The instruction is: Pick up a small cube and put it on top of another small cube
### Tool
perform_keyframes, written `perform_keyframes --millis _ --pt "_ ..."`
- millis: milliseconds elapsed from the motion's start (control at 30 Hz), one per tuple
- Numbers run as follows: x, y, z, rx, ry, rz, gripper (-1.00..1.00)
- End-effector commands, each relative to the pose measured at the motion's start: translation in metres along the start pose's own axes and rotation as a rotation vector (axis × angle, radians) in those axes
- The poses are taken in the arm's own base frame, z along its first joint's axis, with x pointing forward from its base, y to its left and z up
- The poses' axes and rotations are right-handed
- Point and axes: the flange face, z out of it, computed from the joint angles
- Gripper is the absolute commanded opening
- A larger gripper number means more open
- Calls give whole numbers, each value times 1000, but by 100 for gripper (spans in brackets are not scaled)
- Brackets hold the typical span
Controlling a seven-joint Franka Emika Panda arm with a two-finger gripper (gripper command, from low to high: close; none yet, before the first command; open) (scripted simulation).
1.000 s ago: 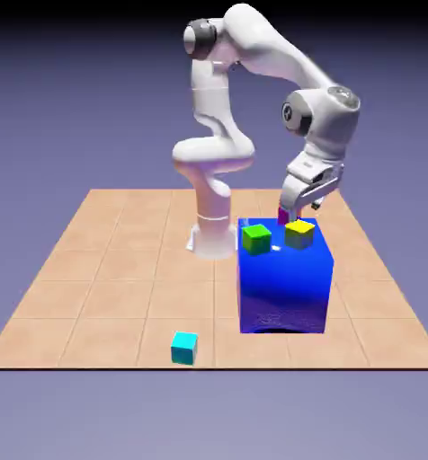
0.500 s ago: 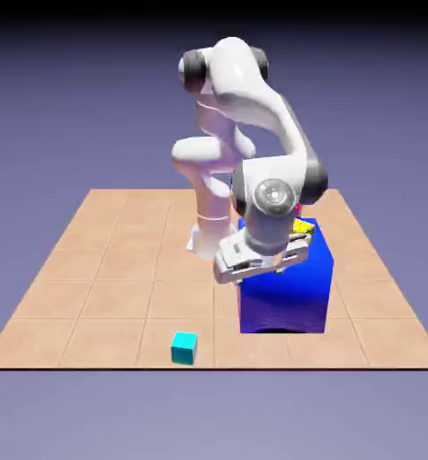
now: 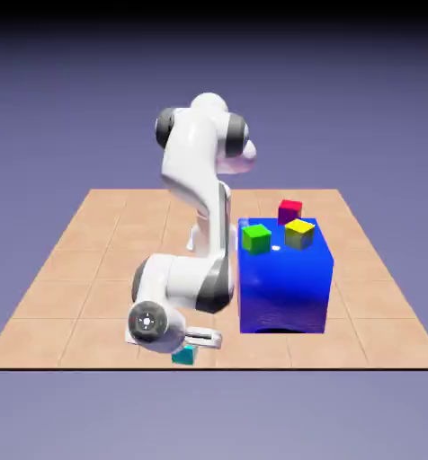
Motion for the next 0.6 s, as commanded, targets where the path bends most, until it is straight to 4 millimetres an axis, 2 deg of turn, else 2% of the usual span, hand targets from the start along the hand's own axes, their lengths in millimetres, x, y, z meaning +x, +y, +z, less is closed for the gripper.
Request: perform_keyframes --millis 0,33,67,100,133,267,300,433,567 --pt "2 -2 15 0 0 0 100" --pt "4 -4 30 0 0 0 100" --pt "5 -4 35 0 0 0 100" --pt "5 -4 35 0 0 0 -100" --pt "5 -4 35 0 0 0 -100" --pt "-4 4 -24 0 0 0 -100" --pt "-21 2 -35 -5 3 -15 -100" --pt "-125 -12 -67 -42 30 -112 -100" --pt "-232 -12 -86 -97 77 -205 -100"
